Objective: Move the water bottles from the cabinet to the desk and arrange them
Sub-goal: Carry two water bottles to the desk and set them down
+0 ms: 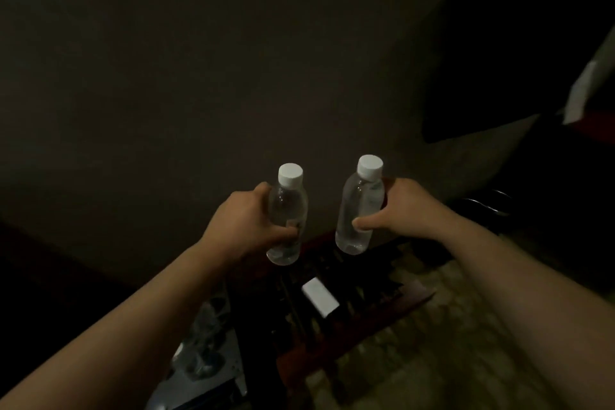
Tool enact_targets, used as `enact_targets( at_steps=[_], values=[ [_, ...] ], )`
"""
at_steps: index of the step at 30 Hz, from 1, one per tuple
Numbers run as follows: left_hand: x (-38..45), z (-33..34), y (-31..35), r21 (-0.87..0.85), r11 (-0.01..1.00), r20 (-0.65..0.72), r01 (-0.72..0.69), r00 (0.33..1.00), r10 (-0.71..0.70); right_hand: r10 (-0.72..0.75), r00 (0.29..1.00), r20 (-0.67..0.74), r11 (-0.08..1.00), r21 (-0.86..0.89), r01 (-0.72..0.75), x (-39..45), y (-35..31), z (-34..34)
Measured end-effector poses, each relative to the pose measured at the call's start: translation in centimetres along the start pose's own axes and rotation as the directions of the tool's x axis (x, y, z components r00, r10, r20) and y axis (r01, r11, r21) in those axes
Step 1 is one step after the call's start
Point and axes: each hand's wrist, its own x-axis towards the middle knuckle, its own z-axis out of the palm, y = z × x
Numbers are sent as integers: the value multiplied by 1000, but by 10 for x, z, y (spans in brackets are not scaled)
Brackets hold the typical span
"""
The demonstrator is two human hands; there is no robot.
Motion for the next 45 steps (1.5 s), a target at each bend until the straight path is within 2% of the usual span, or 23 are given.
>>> enact_targets(
  at_steps=[8,15,21,31,34,37,45],
  values=[
    [69,83,196,2,953,64,-302,951,301,127,976,-175,990,-37,-135,-78,124,-151],
    [126,177,356,-83,898,129,-432,889,439,186,939,-290,979,-29,-203,-131,245,-269],
    [177,246,462,-111,856,158,-505,841,517,253,901,-353,962,-3,-272,-154,333,-341],
    [314,355,584,-146,755,170,-639,736,656,390,805,-448,919,133,-371,-118,471,-432],
    [368,385,623,-186,689,160,-701,670,725,409,780,-473,911,156,-382,-94,509,-467],
    [424,410,669,-227,616,168,-755,593,788,462,727,-508,881,163,-445,-65,546,-508],
    [547,481,781,-261,532,235,-805,482,844,562,610,-559,820,280,-499,-19,636,-608]
  ],
)
